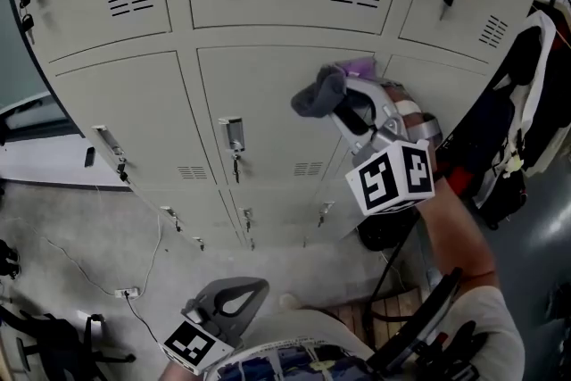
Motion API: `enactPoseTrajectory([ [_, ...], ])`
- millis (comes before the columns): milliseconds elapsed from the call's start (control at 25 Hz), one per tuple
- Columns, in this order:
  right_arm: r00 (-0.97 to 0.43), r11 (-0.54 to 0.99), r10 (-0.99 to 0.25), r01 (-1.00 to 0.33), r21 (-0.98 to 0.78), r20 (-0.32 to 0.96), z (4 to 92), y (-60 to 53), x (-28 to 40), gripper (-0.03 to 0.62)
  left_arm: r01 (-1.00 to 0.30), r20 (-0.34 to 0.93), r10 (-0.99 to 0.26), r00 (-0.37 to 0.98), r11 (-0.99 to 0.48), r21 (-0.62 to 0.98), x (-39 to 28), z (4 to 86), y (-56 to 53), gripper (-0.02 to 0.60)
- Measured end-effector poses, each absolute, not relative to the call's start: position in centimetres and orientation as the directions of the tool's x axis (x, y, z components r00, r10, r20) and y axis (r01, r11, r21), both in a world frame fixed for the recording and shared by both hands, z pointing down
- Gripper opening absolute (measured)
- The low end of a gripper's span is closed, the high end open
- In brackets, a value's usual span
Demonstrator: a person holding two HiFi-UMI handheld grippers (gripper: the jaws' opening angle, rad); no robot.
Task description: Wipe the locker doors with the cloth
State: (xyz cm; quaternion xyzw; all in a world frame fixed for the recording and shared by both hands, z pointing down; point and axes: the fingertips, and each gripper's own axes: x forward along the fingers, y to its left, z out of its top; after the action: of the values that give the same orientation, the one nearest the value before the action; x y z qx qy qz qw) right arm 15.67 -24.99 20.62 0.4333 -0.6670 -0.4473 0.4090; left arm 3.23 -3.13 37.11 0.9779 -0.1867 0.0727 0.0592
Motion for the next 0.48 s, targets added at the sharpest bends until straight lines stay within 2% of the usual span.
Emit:
enactPoseTrajectory([
  [480, -0.306, 0.435, -0.882, -0.239, 0.868, 0.358, 35.0, -25.3, 16.4, 0.114, -0.389, 0.197, -0.368, 0.909, -0.917, 0.082, 3.8, 37.6, -4.7, 0.003],
])
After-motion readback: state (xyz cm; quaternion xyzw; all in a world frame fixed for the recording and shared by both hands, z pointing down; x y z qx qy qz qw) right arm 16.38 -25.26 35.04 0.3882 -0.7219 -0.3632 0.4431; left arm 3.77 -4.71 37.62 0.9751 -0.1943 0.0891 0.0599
